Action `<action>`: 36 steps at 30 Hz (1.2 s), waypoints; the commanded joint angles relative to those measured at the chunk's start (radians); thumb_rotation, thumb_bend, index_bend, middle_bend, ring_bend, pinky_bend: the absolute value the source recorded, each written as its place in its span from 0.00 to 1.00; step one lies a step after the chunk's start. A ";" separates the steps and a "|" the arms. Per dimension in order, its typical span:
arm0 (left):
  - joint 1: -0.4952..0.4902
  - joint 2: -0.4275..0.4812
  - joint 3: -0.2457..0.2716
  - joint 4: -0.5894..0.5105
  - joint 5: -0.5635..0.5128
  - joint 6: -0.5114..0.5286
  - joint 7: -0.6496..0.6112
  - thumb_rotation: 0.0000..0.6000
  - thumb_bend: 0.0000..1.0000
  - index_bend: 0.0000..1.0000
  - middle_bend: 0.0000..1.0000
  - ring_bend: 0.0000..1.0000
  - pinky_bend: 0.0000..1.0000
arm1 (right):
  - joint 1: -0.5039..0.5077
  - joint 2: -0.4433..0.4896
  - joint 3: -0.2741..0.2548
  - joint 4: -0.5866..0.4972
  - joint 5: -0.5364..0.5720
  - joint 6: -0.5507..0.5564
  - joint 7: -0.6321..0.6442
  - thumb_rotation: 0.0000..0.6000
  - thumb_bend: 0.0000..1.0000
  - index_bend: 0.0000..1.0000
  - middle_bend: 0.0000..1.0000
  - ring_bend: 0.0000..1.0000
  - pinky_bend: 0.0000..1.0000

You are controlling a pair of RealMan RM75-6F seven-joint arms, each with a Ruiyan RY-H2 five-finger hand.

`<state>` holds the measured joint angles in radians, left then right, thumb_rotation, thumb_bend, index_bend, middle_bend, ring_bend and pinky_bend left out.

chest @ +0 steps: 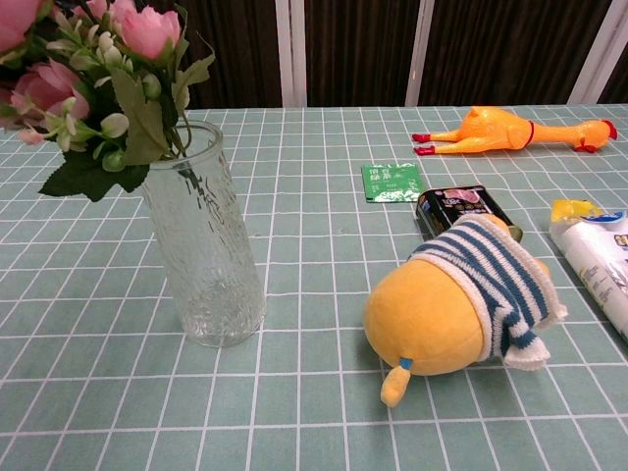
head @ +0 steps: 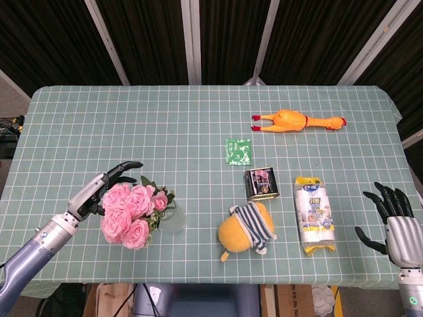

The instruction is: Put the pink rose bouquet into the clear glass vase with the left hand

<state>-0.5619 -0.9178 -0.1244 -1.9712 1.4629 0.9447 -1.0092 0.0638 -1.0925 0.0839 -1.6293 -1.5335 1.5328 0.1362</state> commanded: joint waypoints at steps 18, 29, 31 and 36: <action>0.285 0.035 0.139 0.069 0.102 0.381 0.656 1.00 0.22 0.13 0.09 0.02 0.17 | -0.003 0.001 0.000 0.002 -0.006 0.010 0.001 1.00 0.28 0.21 0.09 0.08 0.00; 0.508 -0.193 0.108 0.295 0.055 0.747 0.977 1.00 0.22 0.12 0.07 0.00 0.14 | 0.003 0.006 -0.014 0.016 -0.050 0.017 -0.005 1.00 0.28 0.21 0.09 0.08 0.00; 0.509 -0.200 0.106 0.292 0.036 0.729 0.983 1.00 0.22 0.12 0.07 0.00 0.14 | 0.003 0.009 -0.016 0.013 -0.056 0.019 -0.009 1.00 0.28 0.21 0.09 0.08 0.00; 0.509 -0.194 0.107 0.278 0.026 0.700 0.996 1.00 0.22 0.12 0.07 0.00 0.14 | 0.005 0.015 -0.020 0.010 -0.054 0.011 -0.017 1.00 0.28 0.21 0.09 0.08 0.00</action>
<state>-0.0538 -1.1128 -0.0156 -1.6876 1.4932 1.6487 -0.0166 0.0680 -1.0783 0.0645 -1.6182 -1.5883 1.5443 0.1205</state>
